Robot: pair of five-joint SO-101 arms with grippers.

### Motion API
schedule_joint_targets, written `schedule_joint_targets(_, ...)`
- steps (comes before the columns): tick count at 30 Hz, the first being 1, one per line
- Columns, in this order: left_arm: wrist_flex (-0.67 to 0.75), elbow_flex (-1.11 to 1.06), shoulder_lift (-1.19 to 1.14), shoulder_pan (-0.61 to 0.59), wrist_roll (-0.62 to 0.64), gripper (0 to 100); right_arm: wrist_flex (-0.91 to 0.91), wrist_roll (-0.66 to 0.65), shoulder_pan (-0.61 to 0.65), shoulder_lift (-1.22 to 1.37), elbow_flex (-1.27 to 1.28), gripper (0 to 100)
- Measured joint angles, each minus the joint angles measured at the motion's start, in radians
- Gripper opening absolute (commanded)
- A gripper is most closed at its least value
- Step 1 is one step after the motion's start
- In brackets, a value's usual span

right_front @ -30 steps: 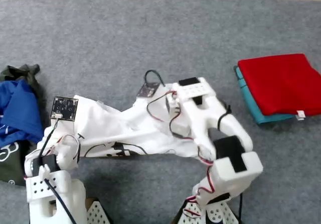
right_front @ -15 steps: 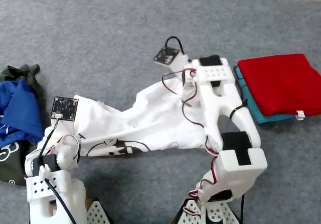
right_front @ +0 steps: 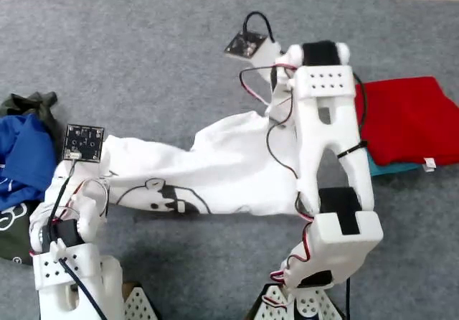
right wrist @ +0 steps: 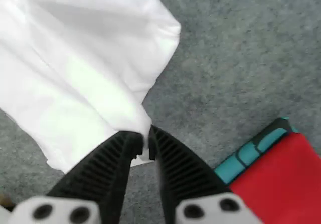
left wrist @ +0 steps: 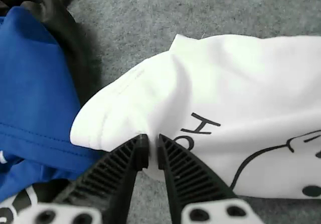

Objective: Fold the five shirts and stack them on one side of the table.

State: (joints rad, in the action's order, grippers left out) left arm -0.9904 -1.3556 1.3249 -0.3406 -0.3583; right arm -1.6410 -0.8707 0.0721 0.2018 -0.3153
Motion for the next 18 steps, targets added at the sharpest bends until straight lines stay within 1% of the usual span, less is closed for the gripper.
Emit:
schedule_joint_targets(4,-0.112,0.014,0.0,0.0,-0.025,16,0.018,0.071,0.003,0.0,-0.095,1.4)
schedule_joint_targets(8,-0.247,0.012,0.0,0.008,-0.176,17,0.141,0.164,-0.015,0.023,-0.1,1.4)
schedule_joint_targets(10,-0.282,0.012,0.0,0.031,-0.247,17,0.242,0.221,-0.02,0.066,-0.06,1.4)
schedule_joint_targets(12,-0.296,0.014,0.0,0.032,-0.273,17,0.321,0.262,-0.018,0.124,-0.014,1.4)
schedule_joint_targets(15,-0.324,0.066,0.0,0.034,-0.264,16,0.397,0.292,-0.023,0.226,0.031,1.4)
schedule_joint_targets(18,-0.327,0.183,-0.002,0.035,-0.157,17,0.427,0.301,-0.049,0.308,0.034,1.4)
